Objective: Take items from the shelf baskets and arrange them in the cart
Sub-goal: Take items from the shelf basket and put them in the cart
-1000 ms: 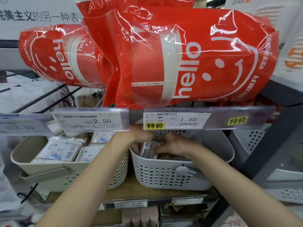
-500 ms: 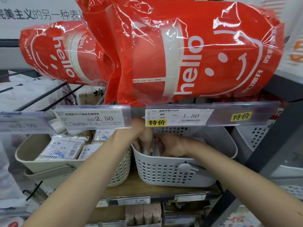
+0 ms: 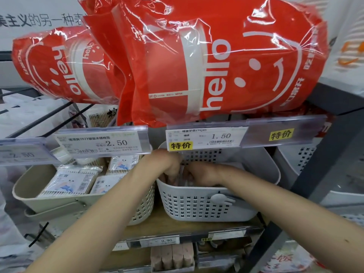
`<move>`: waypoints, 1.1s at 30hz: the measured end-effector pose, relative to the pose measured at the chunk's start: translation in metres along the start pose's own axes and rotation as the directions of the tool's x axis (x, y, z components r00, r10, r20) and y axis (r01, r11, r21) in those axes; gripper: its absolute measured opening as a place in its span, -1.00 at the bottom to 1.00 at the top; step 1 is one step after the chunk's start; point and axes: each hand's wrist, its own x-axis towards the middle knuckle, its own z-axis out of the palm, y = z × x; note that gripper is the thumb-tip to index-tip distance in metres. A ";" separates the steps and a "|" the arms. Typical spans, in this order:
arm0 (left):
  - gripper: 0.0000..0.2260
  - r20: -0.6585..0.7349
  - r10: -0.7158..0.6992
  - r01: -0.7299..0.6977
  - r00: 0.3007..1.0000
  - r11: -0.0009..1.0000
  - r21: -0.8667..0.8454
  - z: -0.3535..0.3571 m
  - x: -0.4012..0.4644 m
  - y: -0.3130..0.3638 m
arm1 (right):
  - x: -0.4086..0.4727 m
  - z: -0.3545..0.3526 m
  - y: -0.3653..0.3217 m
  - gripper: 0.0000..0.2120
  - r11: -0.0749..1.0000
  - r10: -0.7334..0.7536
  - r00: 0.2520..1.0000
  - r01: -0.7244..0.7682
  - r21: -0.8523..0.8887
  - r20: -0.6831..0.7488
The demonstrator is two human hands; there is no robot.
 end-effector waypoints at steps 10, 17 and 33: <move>-0.77 -0.061 0.022 -0.018 0.998 0.997 0.073 0.012 0.005 0.009 | 0.000 -0.002 0.000 -0.75 0.999 0.026 0.999 -0.025 0.029 -0.029; -0.73 -0.392 0.195 -0.192 0.899 0.980 0.046 0.010 0.009 -0.019 | 0.004 -0.016 0.019 -0.50 0.997 0.080 0.986 -0.075 0.034 -0.147; -0.62 -0.231 0.171 -0.151 0.958 0.983 0.104 0.018 0.032 -0.014 | 0.012 -0.007 0.022 -0.31 0.997 -0.037 0.994 0.029 -0.078 -0.105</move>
